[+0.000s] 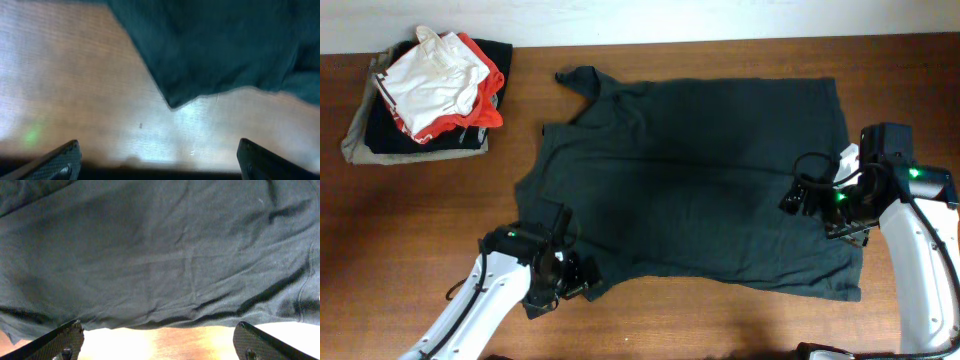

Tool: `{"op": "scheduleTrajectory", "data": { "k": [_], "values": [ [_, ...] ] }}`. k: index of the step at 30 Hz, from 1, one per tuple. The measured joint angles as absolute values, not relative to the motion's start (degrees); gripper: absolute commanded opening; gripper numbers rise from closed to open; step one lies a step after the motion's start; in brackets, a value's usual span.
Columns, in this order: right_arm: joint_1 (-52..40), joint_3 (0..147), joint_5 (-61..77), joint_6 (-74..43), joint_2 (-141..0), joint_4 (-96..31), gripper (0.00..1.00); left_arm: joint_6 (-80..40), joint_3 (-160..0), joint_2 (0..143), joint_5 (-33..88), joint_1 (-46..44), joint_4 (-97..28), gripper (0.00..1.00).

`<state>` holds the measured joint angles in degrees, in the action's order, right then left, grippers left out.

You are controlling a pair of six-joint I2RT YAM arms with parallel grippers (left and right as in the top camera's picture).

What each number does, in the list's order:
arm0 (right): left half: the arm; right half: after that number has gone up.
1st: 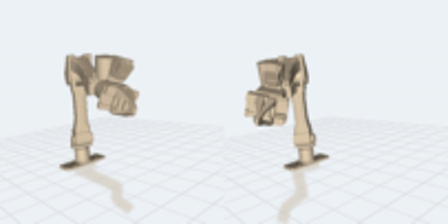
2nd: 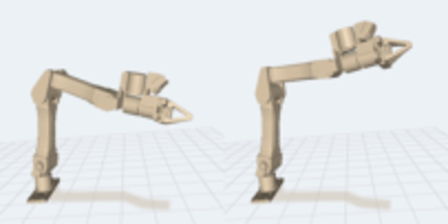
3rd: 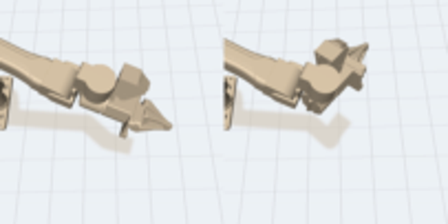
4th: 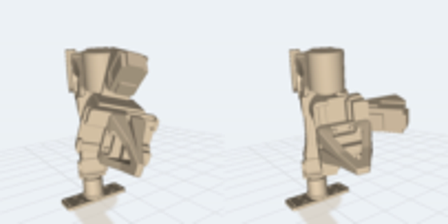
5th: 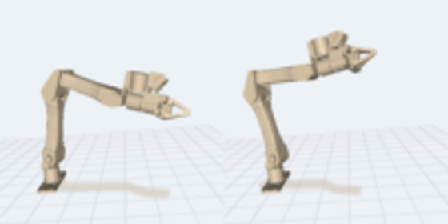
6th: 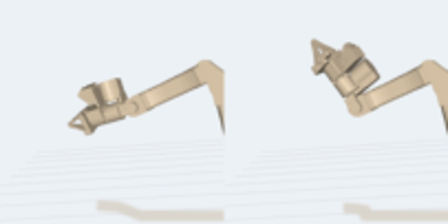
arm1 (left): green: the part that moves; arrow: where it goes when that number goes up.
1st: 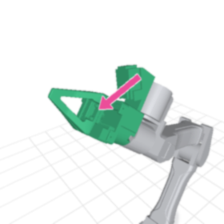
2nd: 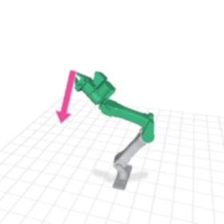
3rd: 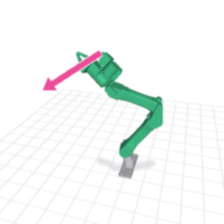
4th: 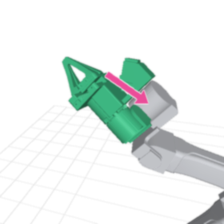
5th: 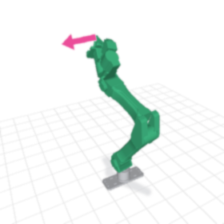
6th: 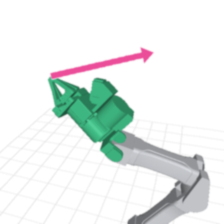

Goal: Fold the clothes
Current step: 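Release the top edge and move both grippers to the bottom hem corners, then grasp the bottom hem corners with the left and right grippers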

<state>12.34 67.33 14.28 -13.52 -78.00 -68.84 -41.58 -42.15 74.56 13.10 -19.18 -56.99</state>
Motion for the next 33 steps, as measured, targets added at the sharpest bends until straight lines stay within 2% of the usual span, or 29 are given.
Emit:
{"op": "scheduleTrajectory", "data": {
  "k": [7, 17, 18, 19, 22, 25, 30, 31, 33],
  "values": [
    [12.3, 67.3, 14.5, -13.6, -78.0, -68.7, 0.99, -44.9, -41.3, 76.1, 6.7, -19.2, -50.9, 0.99],
    [12.3, 67.3, 14.5, -13.6, -78.0, -68.5, 0.99, -45.3, -41.6, 88.8, 5.2, -19.2, -49.8, 0.98],
    [12.3, 67.3, 14.5, -13.5, -78.0, -68.5, 0.99, -45.3, -41.6, 88.9, 5.3, -19.2, -49.8, 0.93],
    [12.3, 67.3, 14.5, -13.5, -78.0, -68.5, 0.99, -45.2, -41.7, 89.1, 5.5, -19.2, -49.6, 0.78],
    [12.3, 67.3, 14.5, -13.6, -78.0, -68.7, 0.99, -44.7, -42.2, 90.0, 7.0, -19.2, -48.5, 0.47],
    [12.3, 67.3, 12.7, -16.7, -78.0, -68.7, 0.99, -44.7, -42.5, 90.2, 7.2, -19.4, -48.4, 0.38],
    [12.3, 67.3, 6.9, -23.3, -77.1, -70.6, 0.99, -44.4, -42.5, 90.2, 7.6, -19.4, -48.2, 0.05],
    [12.3, 67.3, 6.2, -23.9, -76.2, -71.0, 0.99, -44.3, -42.5, 90.2, 7.7, -19.4, -48.1, 0.01],
    [12.3, 67.3, 4.2, -25.7, -72.7, -73.3, 0.99, -44.0, -42.6, 90.3, 8.2, -19.5, -47.8, 0.01]
  ]
}}
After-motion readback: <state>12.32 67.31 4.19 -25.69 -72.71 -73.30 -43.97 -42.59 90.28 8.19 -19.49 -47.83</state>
